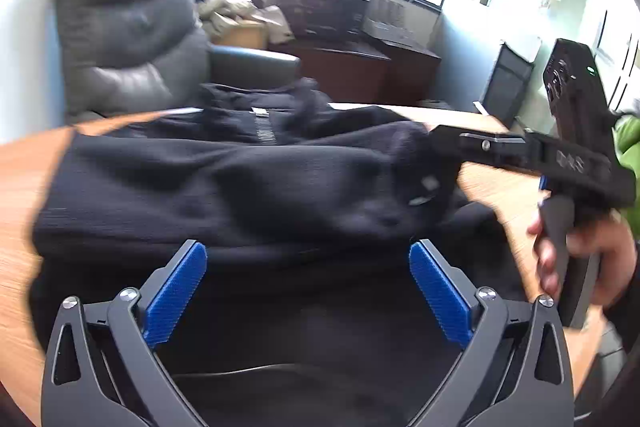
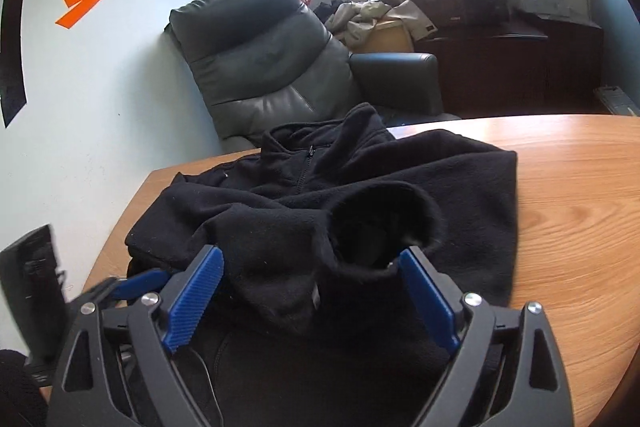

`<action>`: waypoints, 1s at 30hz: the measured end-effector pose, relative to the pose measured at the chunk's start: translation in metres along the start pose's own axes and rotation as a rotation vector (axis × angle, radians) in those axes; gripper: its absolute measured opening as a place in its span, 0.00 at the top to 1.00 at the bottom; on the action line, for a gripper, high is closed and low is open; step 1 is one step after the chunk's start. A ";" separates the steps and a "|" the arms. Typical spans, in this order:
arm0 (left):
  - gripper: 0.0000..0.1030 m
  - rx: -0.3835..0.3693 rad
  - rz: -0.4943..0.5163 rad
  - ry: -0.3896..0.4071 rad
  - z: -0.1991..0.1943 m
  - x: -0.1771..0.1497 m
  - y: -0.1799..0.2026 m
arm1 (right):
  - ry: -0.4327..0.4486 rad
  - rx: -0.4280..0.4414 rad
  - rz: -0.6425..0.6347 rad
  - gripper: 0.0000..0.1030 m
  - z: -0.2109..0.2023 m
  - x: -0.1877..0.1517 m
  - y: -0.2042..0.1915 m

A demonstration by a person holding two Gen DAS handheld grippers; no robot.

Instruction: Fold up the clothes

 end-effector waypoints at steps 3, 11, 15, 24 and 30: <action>0.00 0.050 -0.034 -0.044 0.005 -0.014 -0.056 | -0.065 -0.084 0.012 0.08 0.028 -0.010 0.001; 0.04 0.071 -0.099 -0.084 0.032 -0.029 -0.153 | -0.106 -0.202 -0.055 0.86 0.037 -0.012 0.009; 0.22 0.101 -0.112 -0.068 0.028 -0.033 -0.169 | 0.096 -0.133 -0.034 0.88 -0.019 0.012 -0.001; 0.24 0.173 -0.102 -0.097 0.017 -0.051 -0.177 | -0.088 -0.214 0.091 0.64 -0.004 -0.054 0.065; 0.22 0.095 -0.061 -0.008 -0.033 -0.020 -0.154 | 0.035 -0.287 -0.023 0.36 -0.053 -0.011 0.025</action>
Point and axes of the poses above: each gripper's, at about its wrist camera, not at the fingertips, and z roughly the way its jaws point, y to its right, x to its top, the point moved 3 cm from there along z, roughly the way its jaws point, and after that the axes turned 5 degrees about y, right-handed, at the moved point
